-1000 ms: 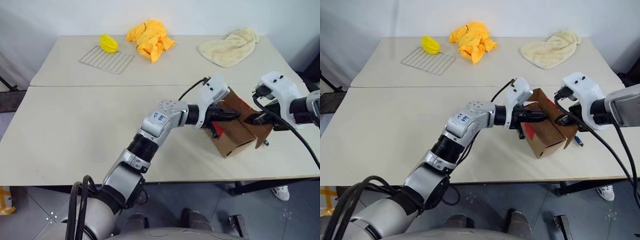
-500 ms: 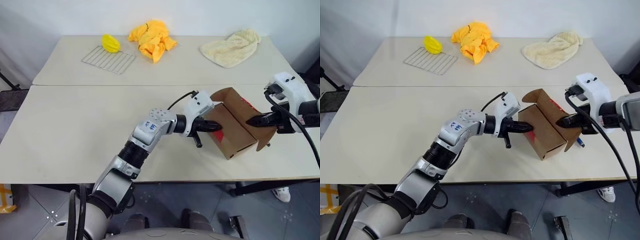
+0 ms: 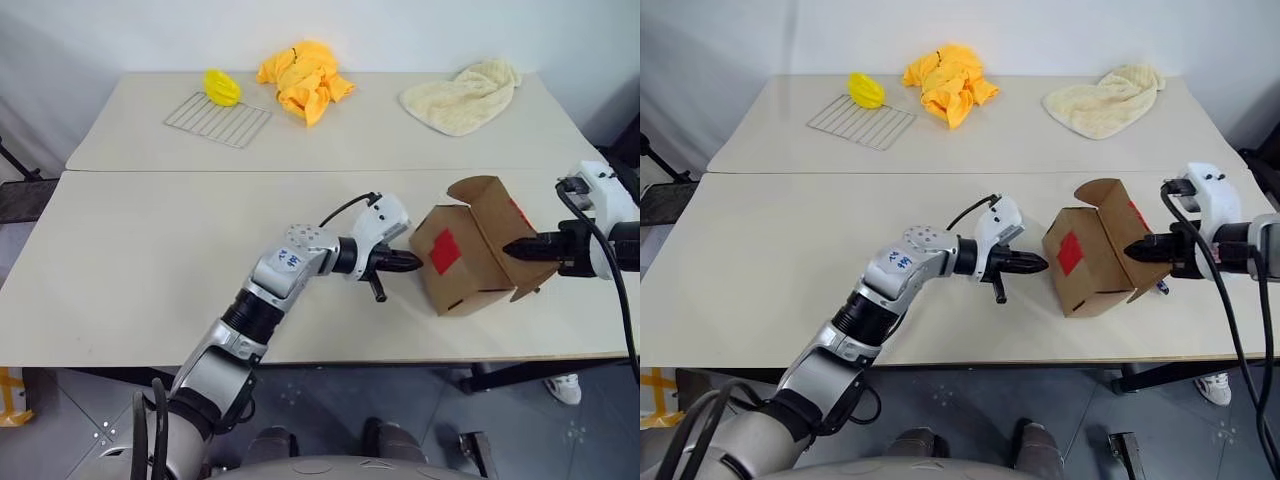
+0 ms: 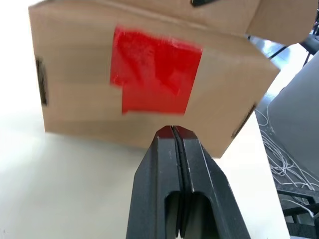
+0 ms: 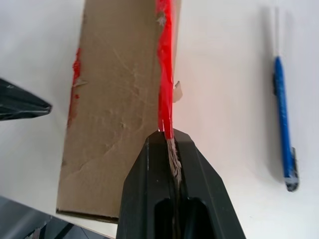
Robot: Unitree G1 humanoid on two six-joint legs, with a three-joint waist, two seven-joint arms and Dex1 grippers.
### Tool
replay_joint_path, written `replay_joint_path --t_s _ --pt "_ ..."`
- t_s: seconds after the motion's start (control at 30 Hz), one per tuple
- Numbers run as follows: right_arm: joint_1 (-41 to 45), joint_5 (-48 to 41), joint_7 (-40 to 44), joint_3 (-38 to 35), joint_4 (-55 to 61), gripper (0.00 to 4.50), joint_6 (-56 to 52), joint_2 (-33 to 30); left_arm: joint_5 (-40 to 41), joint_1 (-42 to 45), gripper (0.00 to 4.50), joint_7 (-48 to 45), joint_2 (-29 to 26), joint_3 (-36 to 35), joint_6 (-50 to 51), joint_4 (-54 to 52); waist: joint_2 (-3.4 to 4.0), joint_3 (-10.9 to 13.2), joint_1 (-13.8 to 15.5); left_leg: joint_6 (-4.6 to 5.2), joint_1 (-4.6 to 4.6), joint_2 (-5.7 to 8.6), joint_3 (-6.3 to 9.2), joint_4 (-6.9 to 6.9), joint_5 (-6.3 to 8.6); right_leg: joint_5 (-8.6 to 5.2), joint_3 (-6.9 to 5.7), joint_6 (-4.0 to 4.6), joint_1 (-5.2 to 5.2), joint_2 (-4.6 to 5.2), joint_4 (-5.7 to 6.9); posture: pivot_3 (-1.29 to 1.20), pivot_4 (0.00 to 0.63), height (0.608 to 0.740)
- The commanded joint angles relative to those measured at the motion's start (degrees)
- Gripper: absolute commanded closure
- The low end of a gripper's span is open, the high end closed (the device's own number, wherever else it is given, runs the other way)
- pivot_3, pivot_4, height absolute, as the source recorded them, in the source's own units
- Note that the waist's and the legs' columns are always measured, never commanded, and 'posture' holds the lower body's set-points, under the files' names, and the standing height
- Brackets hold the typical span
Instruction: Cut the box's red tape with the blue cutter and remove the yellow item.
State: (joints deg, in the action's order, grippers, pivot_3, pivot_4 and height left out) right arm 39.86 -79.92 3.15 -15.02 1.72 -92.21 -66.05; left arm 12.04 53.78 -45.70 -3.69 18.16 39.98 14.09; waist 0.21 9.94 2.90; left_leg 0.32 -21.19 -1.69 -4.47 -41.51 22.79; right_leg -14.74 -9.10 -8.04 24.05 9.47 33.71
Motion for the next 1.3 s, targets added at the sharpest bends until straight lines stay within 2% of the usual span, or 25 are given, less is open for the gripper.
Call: replay_joint_path --t_s 0.03,0.2,0.4,0.43,0.57,0.7,0.9,1.3 --pt "0.1 -2.4 -1.5 -0.1 2.2 4.46 -0.3 0.0 3.7 4.9 4.5 -0.1 0.8 -4.7 1.4 -3.2 0.0 0.0 0.1 0.0 -0.01 0.0 0.0 -0.01 0.0 0.0 0.0 0.0 0.0 0.0 0.0 0.0 0.15 0.74" --pt "1.2 -3.7 -2.5 1.0 4.0 4.46 -0.3 -1.1 2.8 8.6 4.5 -0.5 1.3 -5.2 -0.8 0.5 0.0 0.0 0.0 0.0 0.01 0.0 0.0 0.01 0.0 0.0 0.0 0.0 0.0 0.0 -0.01 0.0 0.15 0.74" --pt "3.9 -5.3 -3.7 2.6 4.8 4.46 -0.3 -1.3 -5.1 11.3 4.5 -1.9 2.6 3.4 -10.2 8.6 0.0 0.0 0.2 0.0 -0.02 0.01 0.0 0.01 0.0 0.0 -0.01 0.0 0.0 0.0 -0.03 0.0 0.15 0.74" --pt "4.3 -5.6 -3.9 2.9 4.9 4.46 -0.3 -1.4 -6.1 12.2 4.5 -1.7 3.4 4.0 -12.0 10.7 0.0 0.0 0.2 0.0 -0.02 0.01 -0.01 0.02 0.0 0.0 -0.02 0.0 0.0 0.0 -0.05 0.0 0.0 0.74" --pt "4.4 -6.5 -4.6 3.2 5.5 4.46 -0.3 -1.4 -8.0 14.9 4.5 -1.1 5.3 4.5 -15.8 15.6 -0.01 0.0 0.0 0.0 -0.03 0.01 -0.01 0.06 0.0 0.0 -0.02 0.0 0.01 0.0 -0.08 0.0 0.0 0.74" --pt "3.9 -7.2 -5.1 3.1 6.1 4.46 -0.3 -1.6 -9.9 15.3 4.5 -2.0 5.0 6.6 -16.9 16.9 -0.01 0.0 0.2 0.0 -0.03 0.01 0.0 0.05 0.0 0.0 -0.02 0.0 0.01 0.0 -0.06 0.0 0.0 0.74" --pt "1.9 -9.3 -4.4 2.4 7.4 4.46 -0.3 -3.7 -12.2 12.3 4.5 -3.2 2.5 9.8 -17.5 15.4 -0.01 0.0 0.2 0.01 -0.04 0.01 0.0 0.05 0.0 0.0 -0.02 0.0 0.01 0.0 -0.07 0.0 0.0 0.74" --pt "2.6 -9.4 -4.2 3.0 7.1 4.46 -0.3 -3.6 -13.9 9.4 4.5 -3.2 1.7 12.4 -18.1 14.5 -0.01 0.0 0.2 0.01 -0.04 0.01 0.0 0.04 0.0 0.0 -0.02 0.0 0.01 0.0 -0.07 0.0 0.0 0.74"
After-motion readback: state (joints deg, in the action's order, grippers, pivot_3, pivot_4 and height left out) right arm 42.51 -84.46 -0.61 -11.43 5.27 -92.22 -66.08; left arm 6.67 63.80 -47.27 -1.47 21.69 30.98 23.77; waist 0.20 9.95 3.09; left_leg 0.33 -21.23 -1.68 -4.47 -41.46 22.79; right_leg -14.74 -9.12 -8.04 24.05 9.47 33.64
